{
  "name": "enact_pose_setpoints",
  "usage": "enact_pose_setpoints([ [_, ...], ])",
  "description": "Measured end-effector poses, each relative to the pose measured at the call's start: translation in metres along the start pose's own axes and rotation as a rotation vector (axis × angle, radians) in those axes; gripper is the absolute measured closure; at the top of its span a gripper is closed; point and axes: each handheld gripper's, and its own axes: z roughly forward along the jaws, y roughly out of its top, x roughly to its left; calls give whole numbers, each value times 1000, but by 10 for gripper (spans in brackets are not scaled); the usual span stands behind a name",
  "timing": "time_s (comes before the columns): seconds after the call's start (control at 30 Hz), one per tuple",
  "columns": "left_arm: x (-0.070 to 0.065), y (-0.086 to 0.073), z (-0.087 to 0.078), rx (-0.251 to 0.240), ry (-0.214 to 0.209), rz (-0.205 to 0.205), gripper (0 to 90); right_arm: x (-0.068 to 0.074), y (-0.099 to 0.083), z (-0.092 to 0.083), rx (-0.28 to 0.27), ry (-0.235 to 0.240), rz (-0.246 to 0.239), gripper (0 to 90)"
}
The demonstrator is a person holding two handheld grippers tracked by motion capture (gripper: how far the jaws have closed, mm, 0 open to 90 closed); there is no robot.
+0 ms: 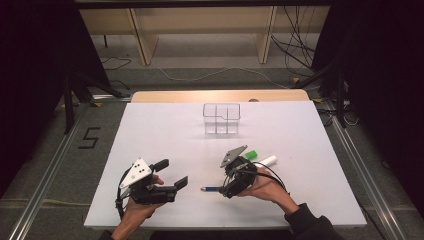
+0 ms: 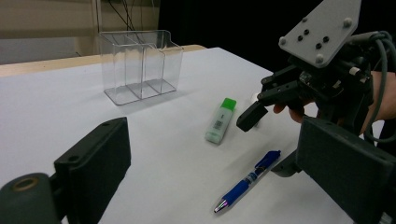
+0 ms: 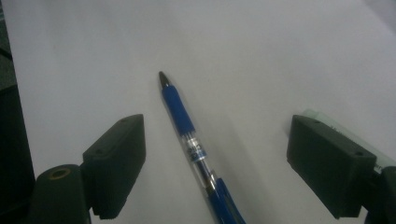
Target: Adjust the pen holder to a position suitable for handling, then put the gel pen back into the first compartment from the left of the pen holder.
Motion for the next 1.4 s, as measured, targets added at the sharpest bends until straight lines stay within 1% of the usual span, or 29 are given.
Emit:
enact_pose_setpoints([
  [0.07, 0, 0, 0, 1, 0, 0, 93, 0, 0, 2, 15, 4, -15, 211],
  [0.1, 0, 0, 0, 1, 0, 0, 93, 1, 0, 3, 23, 6, -9, 214],
  [0.2, 0, 0, 0, 1, 0, 0, 93, 2, -1, 6, 46, 5, -31, 221],
  [0.37, 0, 0, 0, 1, -1, 0, 93, 4, 0, 10, 77, 9, -55, 236],
  [0.43, 0, 0, 0, 2, -1, 1, 93, 6, 0, 13, 90, 8, -53, 248],
  [0.47, 0, 0, 0, 2, -1, 1, 93, 6, 0, 14, 100, 8, -63, 253],
  [0.57, -1, 0, 1, 0, -2, -1, 93, 8, 0, 17, 115, 13, -63, 272],
  [0.63, -1, 0, 1, 1, -1, 0, 93, 8, 0, 19, 129, 20, -73, 288],
  [0.7, -1, 0, 0, 1, -2, 1, 93, 9, 1, 21, 144, 23, -71, 312],
  [0.77, 0, 0, 0, 3, -2, 4, 93, 8, 2, 23, 157, 29, -81, 338],
  [0.83, 0, 0, 0, 3, -2, 3, 93, 9, 3, 25, 167, 37, -76, 366],
  [0.9, 0, -1, 1, 3, 0, 3, 93, 8, 4, 27, 174, 40, -82, 399],
  [0.93, 0, -1, 1, 6, 0, 3, 93, 7, 4, 28, 176, 43, -105, 414],
  [1.0, 0, -1, 1, 7, 1, 3, 93, 8, 5, 29, 190, 41, -98, 444],
  [1.1, 0, -1, 0, 7, 0, 6, 93, 6, 7, 30, 196, 48, -119, 486],
  [1.17, -1, -1, 0, 7, -1, 7, 93, 7, 8, 31, 204, 49, -109, 514],
  [1.3, -2, 0, 1, 6, -3, 12, 93, 7, 9, 33, 220, 58, -128, 572],
  [1.33, -2, 0, 1, 9, -3, 14, 93, 7, 10, 33, 227, 61, -129, 586],
  [1.37, -2, -1, 2, 11, -5, 14, 93, 7, 11, 33, 227, 61, -121, 601],
  [1.4, -2, -1, 2, 11, -5, 12, 93, 6, 12, 33, 235, 63, -130, 615],
])
